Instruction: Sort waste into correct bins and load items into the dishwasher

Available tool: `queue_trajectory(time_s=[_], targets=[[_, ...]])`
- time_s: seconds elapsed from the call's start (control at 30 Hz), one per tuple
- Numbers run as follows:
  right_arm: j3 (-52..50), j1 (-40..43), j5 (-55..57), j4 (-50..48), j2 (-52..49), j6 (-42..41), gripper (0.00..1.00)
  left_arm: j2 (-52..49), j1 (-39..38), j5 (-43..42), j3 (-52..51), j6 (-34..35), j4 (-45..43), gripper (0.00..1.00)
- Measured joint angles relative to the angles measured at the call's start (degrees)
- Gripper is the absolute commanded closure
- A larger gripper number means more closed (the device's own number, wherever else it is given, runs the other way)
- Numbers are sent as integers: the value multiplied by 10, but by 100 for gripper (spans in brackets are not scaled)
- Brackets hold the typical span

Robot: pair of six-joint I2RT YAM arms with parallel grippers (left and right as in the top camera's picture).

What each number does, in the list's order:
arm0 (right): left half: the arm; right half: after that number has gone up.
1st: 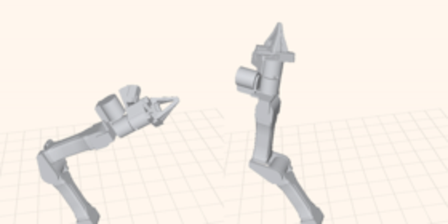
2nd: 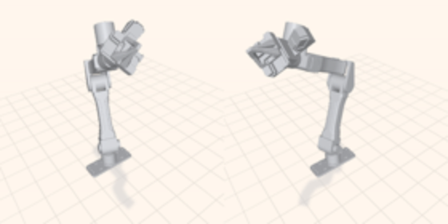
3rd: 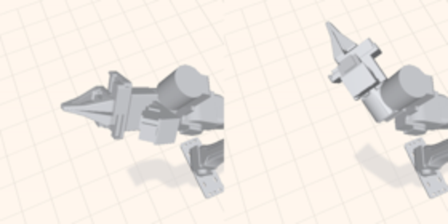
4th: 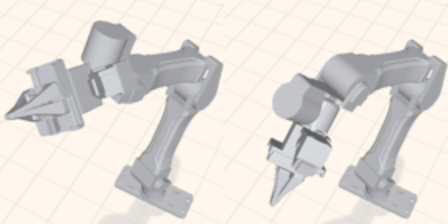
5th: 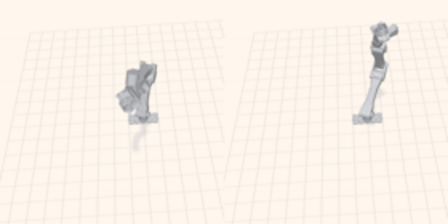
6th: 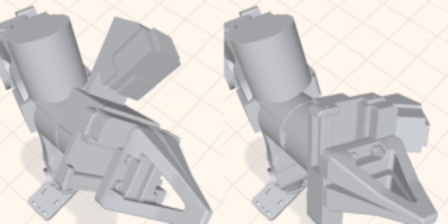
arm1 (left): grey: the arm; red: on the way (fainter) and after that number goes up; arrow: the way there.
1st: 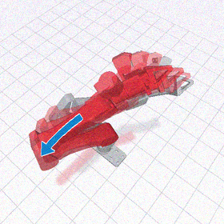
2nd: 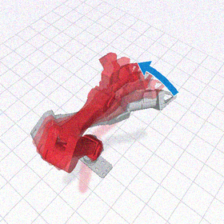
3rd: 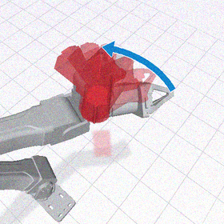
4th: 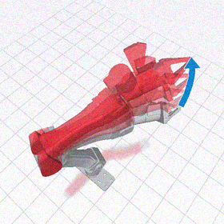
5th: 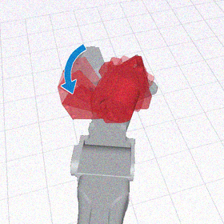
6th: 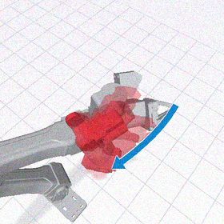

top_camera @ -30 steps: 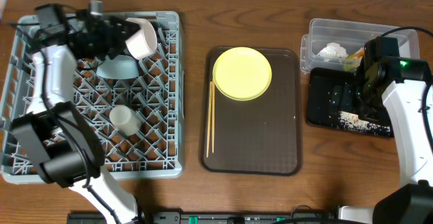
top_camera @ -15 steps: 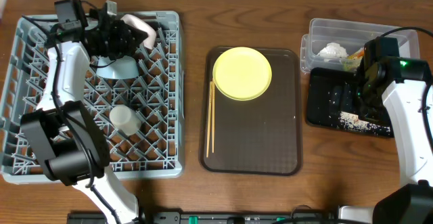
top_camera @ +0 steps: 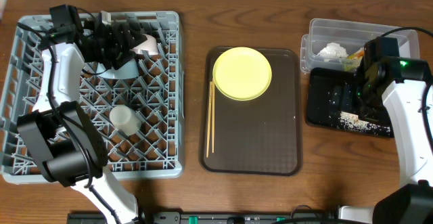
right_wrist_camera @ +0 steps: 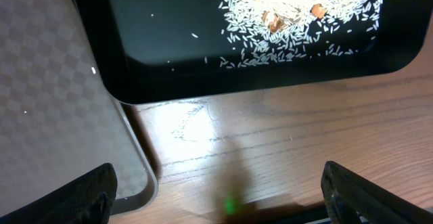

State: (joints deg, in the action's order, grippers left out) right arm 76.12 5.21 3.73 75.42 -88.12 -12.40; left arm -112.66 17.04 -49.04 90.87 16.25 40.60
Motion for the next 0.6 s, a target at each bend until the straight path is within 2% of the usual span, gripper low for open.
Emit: queue_trajectory(time_s=[0.17,0.27,0.4,0.6], targets=[[0,0,0,0,0,0,5,34,0,59,0,-33,28,19],[0,0,0,0,0,0,5,89,0,79,0,-49,29,13],[0,0,0,0,0,0,5,170,-8,91,0,-63,29,12],[0,0,0,2,0,-2,4,230,-86,142,0,-87,51,11]])
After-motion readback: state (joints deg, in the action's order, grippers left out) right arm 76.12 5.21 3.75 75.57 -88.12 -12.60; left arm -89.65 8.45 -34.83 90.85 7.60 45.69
